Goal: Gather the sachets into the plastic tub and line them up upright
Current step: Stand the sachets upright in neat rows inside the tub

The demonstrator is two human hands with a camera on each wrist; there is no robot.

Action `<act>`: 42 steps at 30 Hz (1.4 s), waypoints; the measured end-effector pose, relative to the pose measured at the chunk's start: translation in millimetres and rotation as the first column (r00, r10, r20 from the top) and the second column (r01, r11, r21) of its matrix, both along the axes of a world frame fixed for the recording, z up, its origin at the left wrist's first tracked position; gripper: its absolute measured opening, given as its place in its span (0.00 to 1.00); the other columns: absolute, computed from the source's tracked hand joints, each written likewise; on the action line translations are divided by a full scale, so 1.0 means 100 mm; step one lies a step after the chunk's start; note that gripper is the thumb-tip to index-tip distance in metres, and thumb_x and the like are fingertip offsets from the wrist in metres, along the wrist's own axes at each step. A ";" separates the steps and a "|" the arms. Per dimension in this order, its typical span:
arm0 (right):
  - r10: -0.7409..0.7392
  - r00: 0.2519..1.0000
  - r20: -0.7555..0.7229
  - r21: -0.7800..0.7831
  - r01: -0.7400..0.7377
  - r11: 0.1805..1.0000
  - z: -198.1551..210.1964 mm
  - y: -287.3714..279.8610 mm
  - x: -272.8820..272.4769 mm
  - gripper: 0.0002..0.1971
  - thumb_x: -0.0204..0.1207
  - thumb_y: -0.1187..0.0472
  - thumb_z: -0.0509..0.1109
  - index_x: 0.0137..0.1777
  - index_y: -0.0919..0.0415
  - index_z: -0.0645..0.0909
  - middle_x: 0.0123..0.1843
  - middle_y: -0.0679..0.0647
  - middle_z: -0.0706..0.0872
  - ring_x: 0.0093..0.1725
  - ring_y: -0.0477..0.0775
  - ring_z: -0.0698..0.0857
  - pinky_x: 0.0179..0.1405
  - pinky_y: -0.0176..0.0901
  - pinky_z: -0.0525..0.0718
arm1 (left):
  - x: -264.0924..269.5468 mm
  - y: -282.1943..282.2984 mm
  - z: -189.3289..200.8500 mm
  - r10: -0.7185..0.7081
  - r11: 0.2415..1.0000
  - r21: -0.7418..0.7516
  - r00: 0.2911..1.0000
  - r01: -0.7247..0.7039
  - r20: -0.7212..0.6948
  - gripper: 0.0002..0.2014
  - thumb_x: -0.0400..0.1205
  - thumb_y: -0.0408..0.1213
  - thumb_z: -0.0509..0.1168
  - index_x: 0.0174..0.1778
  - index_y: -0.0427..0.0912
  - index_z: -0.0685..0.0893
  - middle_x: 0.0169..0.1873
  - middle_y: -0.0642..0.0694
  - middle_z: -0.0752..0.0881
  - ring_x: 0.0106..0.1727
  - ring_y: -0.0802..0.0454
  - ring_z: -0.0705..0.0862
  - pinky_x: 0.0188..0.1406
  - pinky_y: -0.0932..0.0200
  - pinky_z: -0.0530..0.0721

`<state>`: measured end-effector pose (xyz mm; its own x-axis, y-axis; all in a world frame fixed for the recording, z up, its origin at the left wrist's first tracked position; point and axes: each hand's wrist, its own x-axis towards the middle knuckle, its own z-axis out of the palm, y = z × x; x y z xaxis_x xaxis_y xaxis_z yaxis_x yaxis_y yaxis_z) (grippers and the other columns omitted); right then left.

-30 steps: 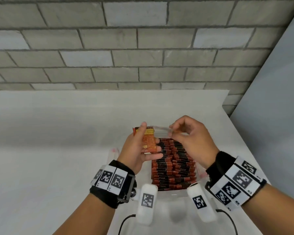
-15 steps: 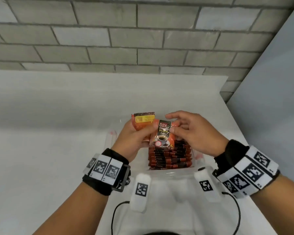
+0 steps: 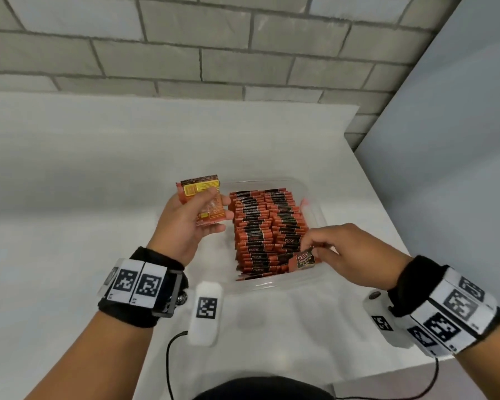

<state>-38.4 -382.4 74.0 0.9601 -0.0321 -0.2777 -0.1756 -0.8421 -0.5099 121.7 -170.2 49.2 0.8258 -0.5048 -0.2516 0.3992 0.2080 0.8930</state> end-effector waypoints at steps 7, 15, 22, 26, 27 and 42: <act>-0.066 0.998 0.024 0.064 0.064 0.996 0.12 -0.01 0.08 0.13 0.82 0.68 0.61 0.52 0.49 0.81 0.43 0.42 0.86 0.41 0.43 0.83 0.41 0.34 0.80 | 0.01 -0.03 -0.01 -0.064 0.998 -0.029 0.998 0.063 -0.025 0.05 0.84 0.35 0.61 0.53 0.42 0.80 0.37 0.43 0.90 0.36 0.47 0.89 0.30 0.58 0.84; -0.024 0.997 -0.077 -0.024 0.023 0.999 -0.01 0.05 0.15 0.12 0.82 0.66 0.61 0.52 0.47 0.80 0.42 0.41 0.85 0.40 0.41 0.83 0.41 0.32 0.79 | 0.04 -0.06 0.01 -0.082 0.996 -0.044 0.996 0.081 -0.031 0.05 0.84 0.35 0.61 0.52 0.42 0.80 0.37 0.43 0.90 0.35 0.48 0.89 0.30 0.59 0.85; 0.041 0.998 -0.041 -0.193 -0.048 0.980 0.04 0.04 0.13 0.13 0.80 0.66 0.61 0.52 0.49 0.83 0.44 0.44 0.87 0.41 0.47 0.83 0.44 0.43 0.81 | 0.05 -0.06 0.01 -0.077 0.997 -0.034 0.996 0.076 -0.037 0.05 0.84 0.35 0.61 0.53 0.42 0.80 0.38 0.43 0.90 0.36 0.47 0.89 0.29 0.59 0.85; 0.103 0.992 -0.069 -0.288 -0.118 0.950 0.04 0.08 0.15 0.11 0.80 0.59 0.63 0.53 0.47 0.87 0.48 0.42 0.88 0.47 0.47 0.84 0.50 0.44 0.81 | 0.05 -0.06 0.01 -0.085 0.996 -0.033 0.996 0.084 -0.030 0.05 0.84 0.35 0.61 0.53 0.42 0.81 0.38 0.43 0.90 0.36 0.47 0.89 0.30 0.58 0.85; 0.121 0.989 -0.085 -0.317 -0.142 0.938 0.03 0.10 0.15 0.11 0.81 0.56 0.63 0.53 0.47 0.88 0.49 0.43 0.87 0.49 0.47 0.83 0.52 0.43 0.80 | 0.05 -0.06 0.01 -0.085 0.996 -0.031 0.996 0.084 -0.030 0.06 0.84 0.35 0.61 0.53 0.42 0.81 0.38 0.43 0.90 0.36 0.47 0.89 0.30 0.58 0.85; 0.193 0.928 -0.318 -0.505 -0.338 0.794 -0.01 0.23 0.40 0.09 0.80 0.62 0.63 0.42 0.51 0.82 0.41 0.48 0.84 0.42 0.52 0.79 0.49 0.42 0.63 | 0.05 -0.07 0.01 -0.094 0.996 -0.005 0.995 0.094 -0.027 0.07 0.84 0.35 0.61 0.55 0.40 0.81 0.38 0.43 0.90 0.36 0.48 0.89 0.30 0.59 0.85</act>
<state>2.0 -359.6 73.0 0.8591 -0.0001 -0.5118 0.0427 -0.9965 0.0720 126.7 -176.8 50.1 0.7678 -0.5806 -0.2710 0.4411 0.1721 0.8808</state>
